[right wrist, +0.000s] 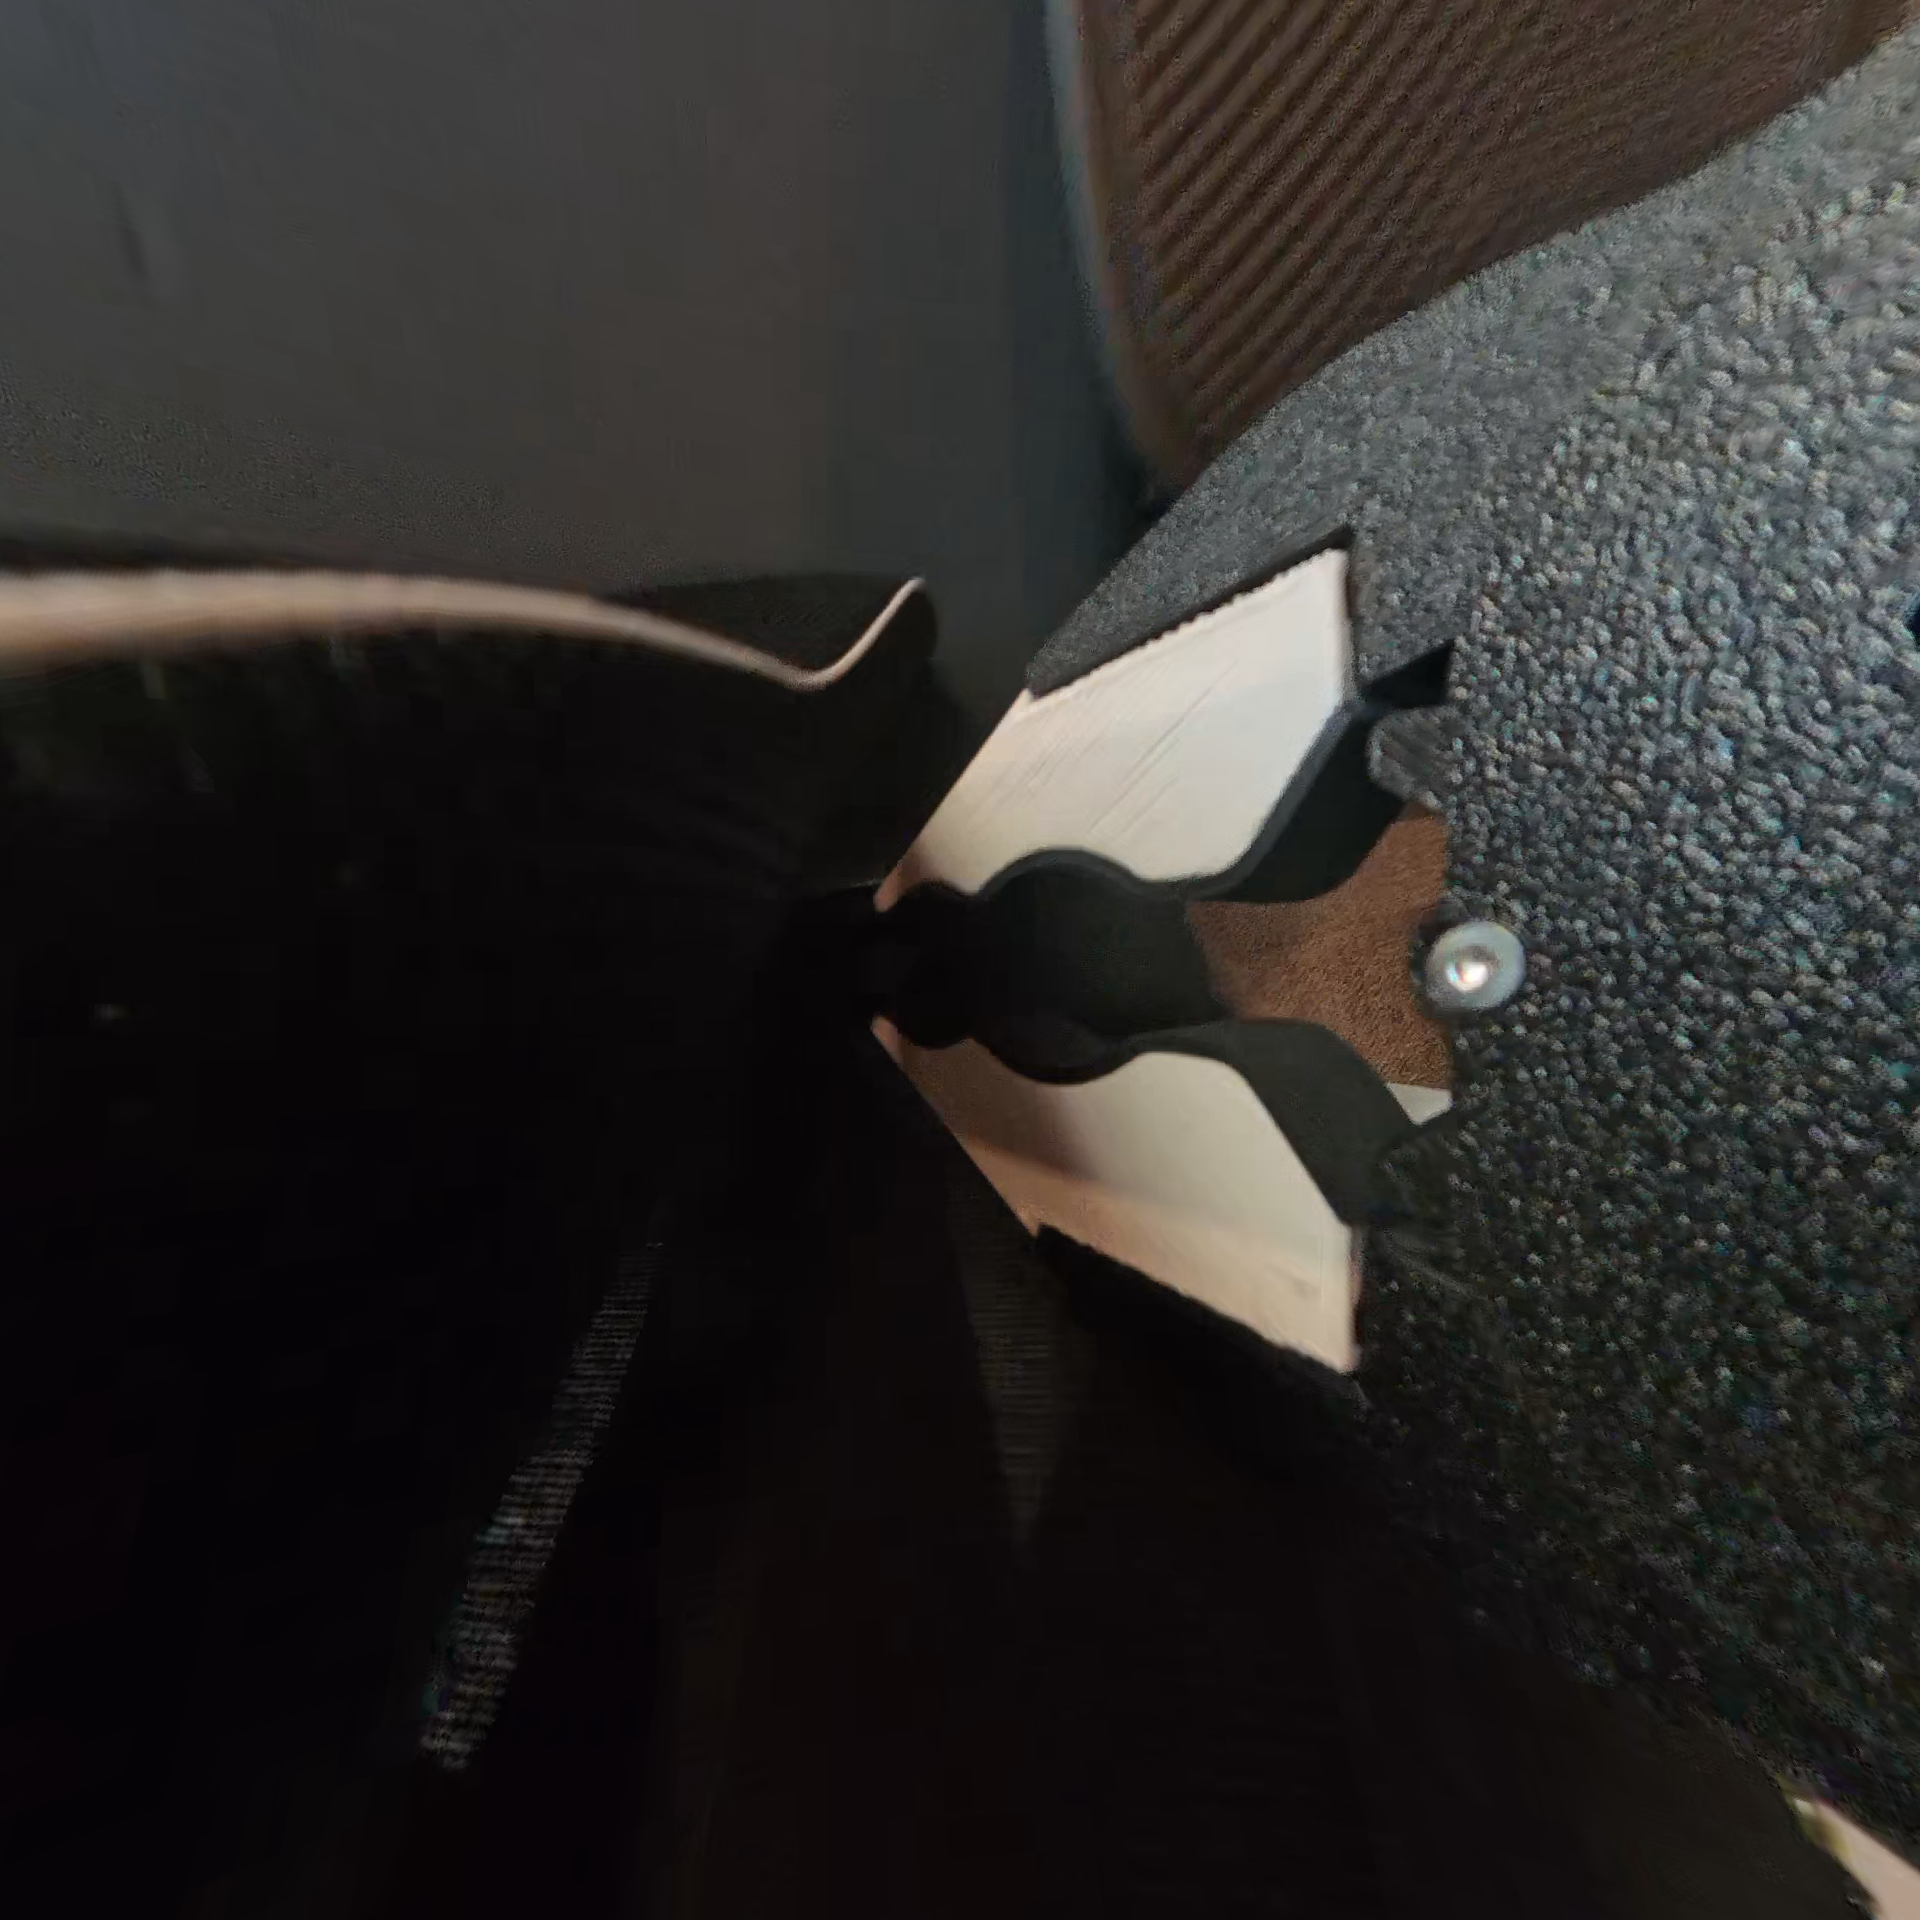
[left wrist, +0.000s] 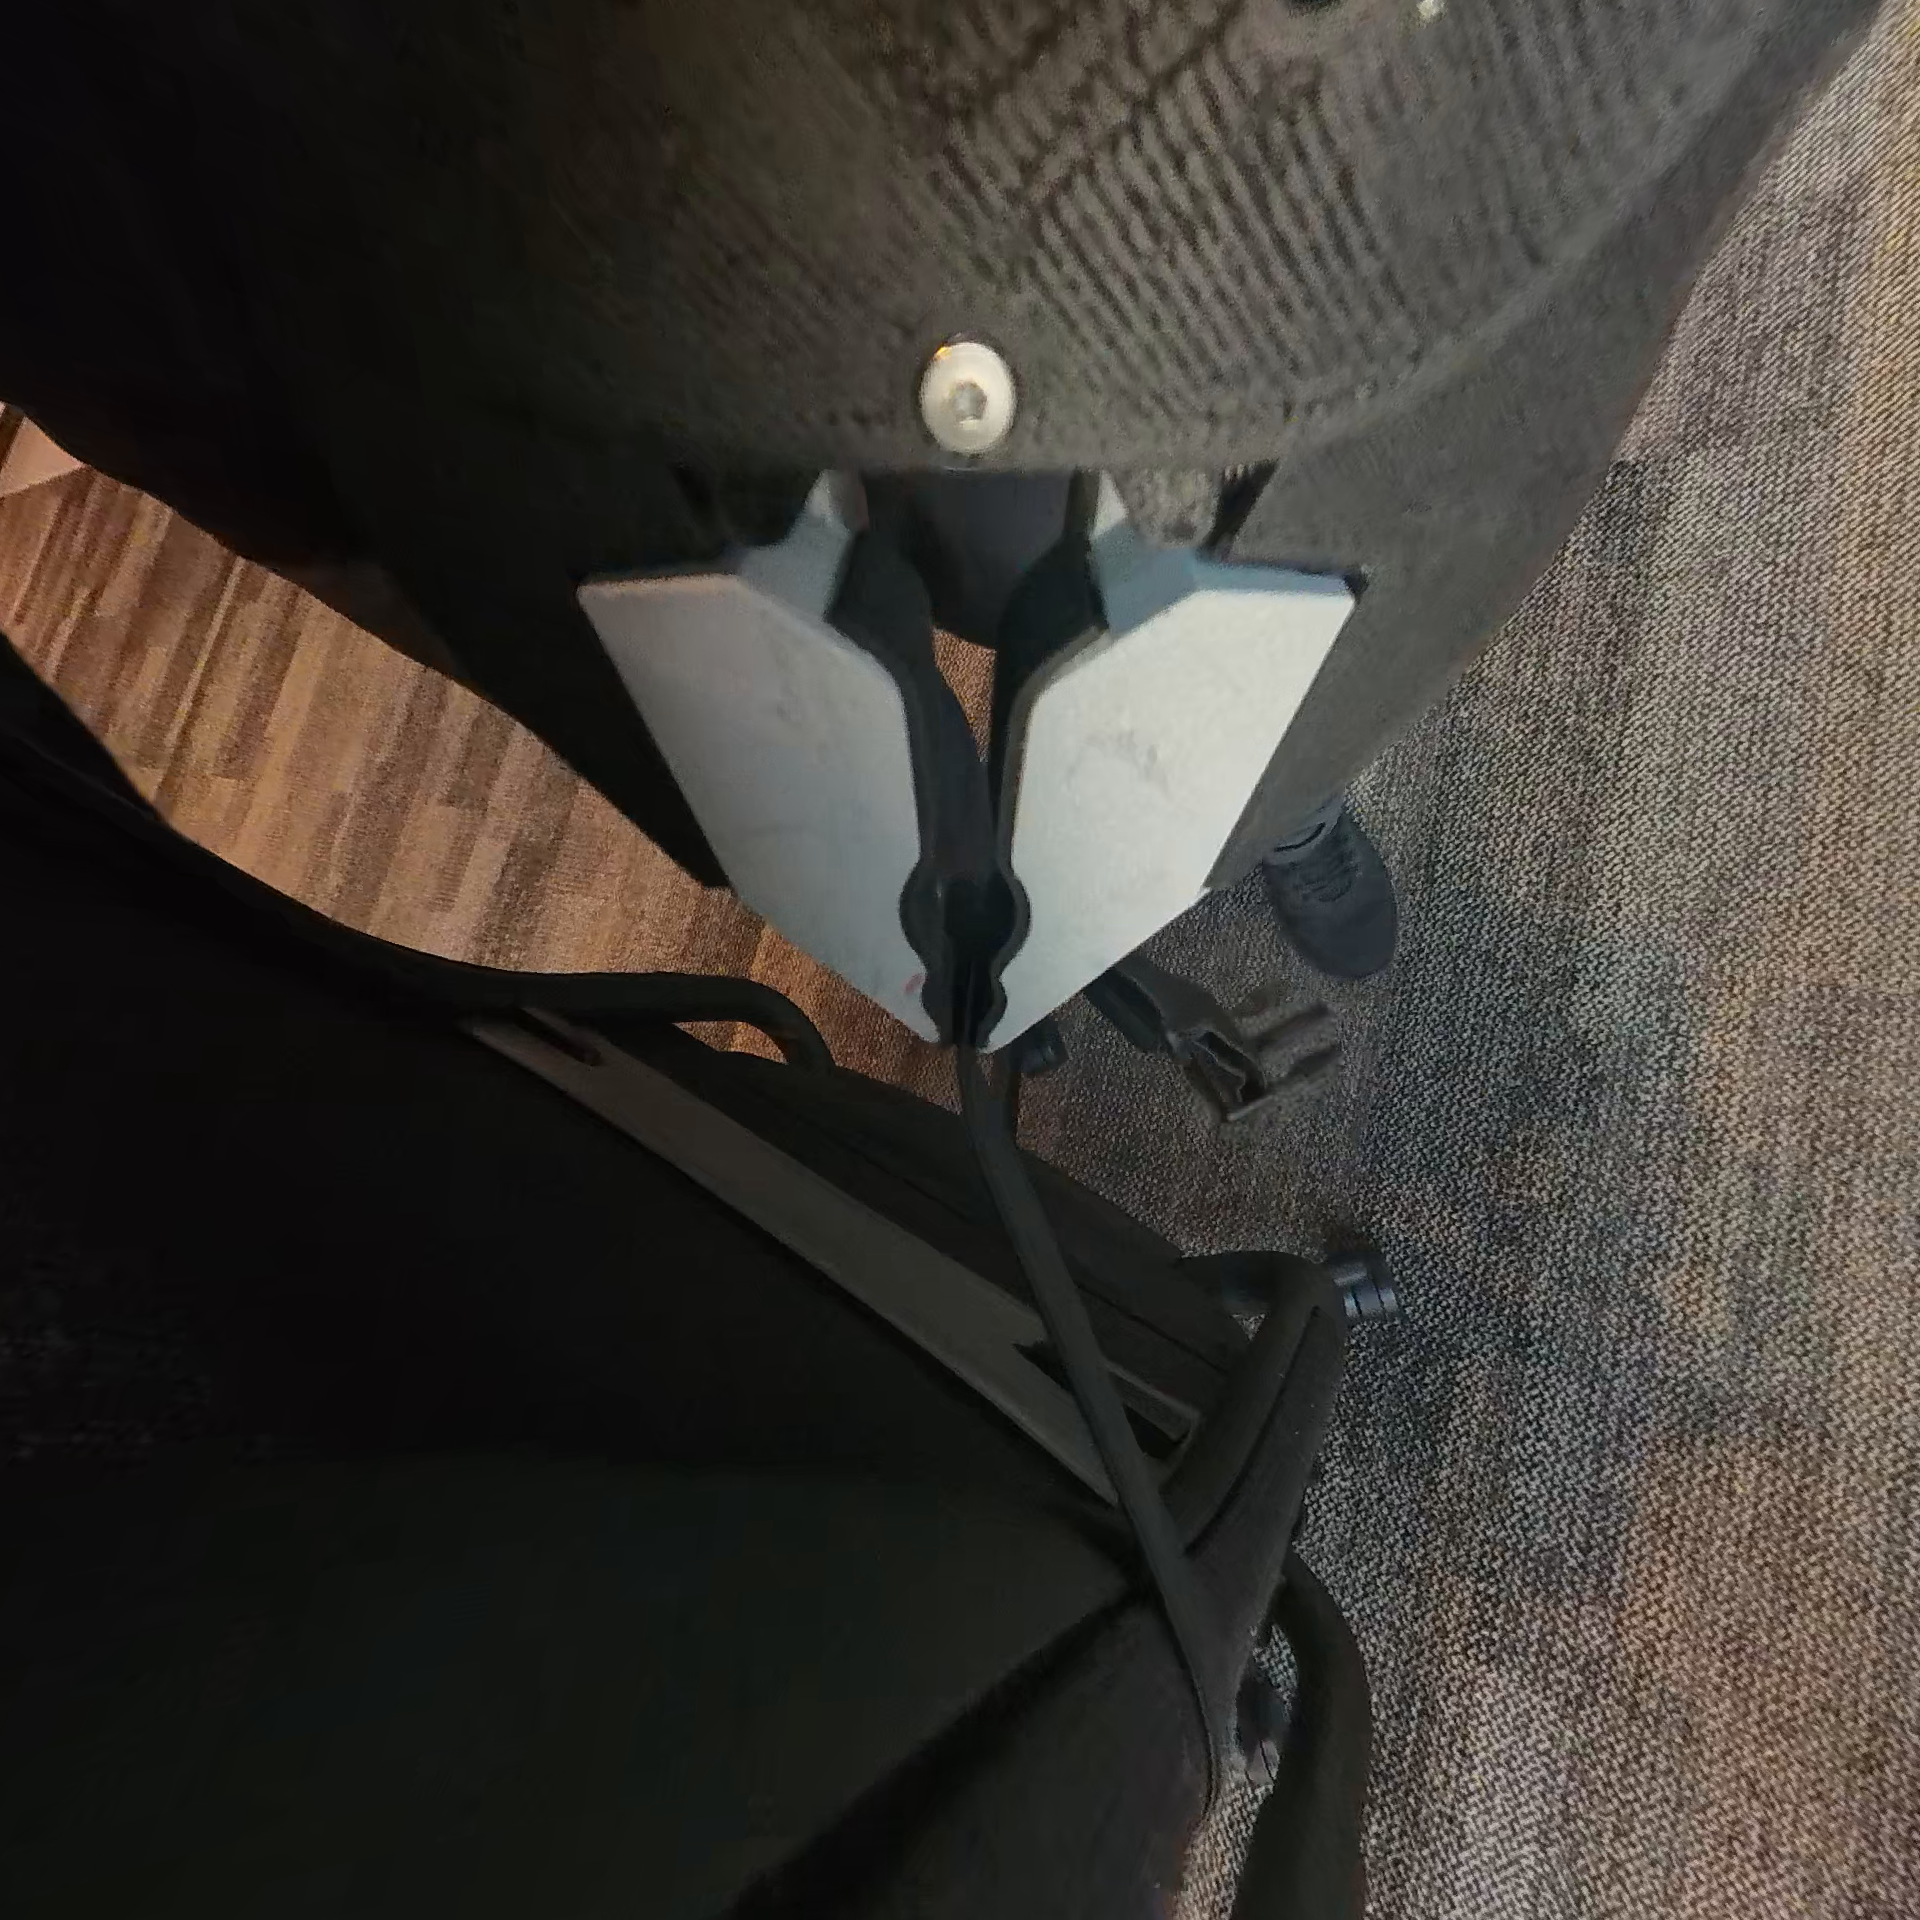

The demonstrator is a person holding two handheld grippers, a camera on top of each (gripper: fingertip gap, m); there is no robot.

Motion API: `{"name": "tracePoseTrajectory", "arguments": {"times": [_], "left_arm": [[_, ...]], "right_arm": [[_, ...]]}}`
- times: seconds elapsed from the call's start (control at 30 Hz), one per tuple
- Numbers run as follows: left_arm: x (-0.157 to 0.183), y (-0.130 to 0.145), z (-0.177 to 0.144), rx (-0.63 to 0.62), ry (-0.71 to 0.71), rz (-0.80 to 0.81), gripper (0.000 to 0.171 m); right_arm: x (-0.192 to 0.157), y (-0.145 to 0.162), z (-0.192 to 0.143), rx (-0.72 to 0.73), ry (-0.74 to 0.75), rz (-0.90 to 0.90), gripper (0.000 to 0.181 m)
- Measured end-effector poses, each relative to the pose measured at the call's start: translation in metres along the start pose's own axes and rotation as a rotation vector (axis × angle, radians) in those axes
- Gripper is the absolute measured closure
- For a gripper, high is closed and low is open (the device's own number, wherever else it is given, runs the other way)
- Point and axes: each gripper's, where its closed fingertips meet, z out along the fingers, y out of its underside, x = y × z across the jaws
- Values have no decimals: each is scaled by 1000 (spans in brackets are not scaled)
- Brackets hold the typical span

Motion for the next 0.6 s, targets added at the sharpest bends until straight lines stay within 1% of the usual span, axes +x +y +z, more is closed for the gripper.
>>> {"name": "tracePoseTrajectory", "arguments": {"times": [0.03,0.17,0.2,0.27,0.37,0.43,0.47,0.53,0.6], "left_arm": [[0,0,0,1,3,1,171],[2,0,3,8,16,-1,171],[2,0,3,9,18,1,171],[3,0,4,10,25,4,171],[3,0,3,3,30,14,171],[1,1,2,-3,26,30,171],[1,1,1,-5,26,37,171],[1,1,0,-10,31,46,171],[0,1,-1,-15,34,57,171]], "right_arm": [[2,6,-12,-9,28,-8,170],[5,27,-69,-21,141,-15,169],[0,31,-82,-19,149,-11,169],[-18,39,-102,-21,120,13,169],[-58,52,-122,-40,-28,58,169],[-80,48,-142,7,-153,120,170],[-88,48,-152,12,-209,150,170],[-90,52,-174,11,-262,181,171],[-94,46,-199,64,-380,253,171]]}}
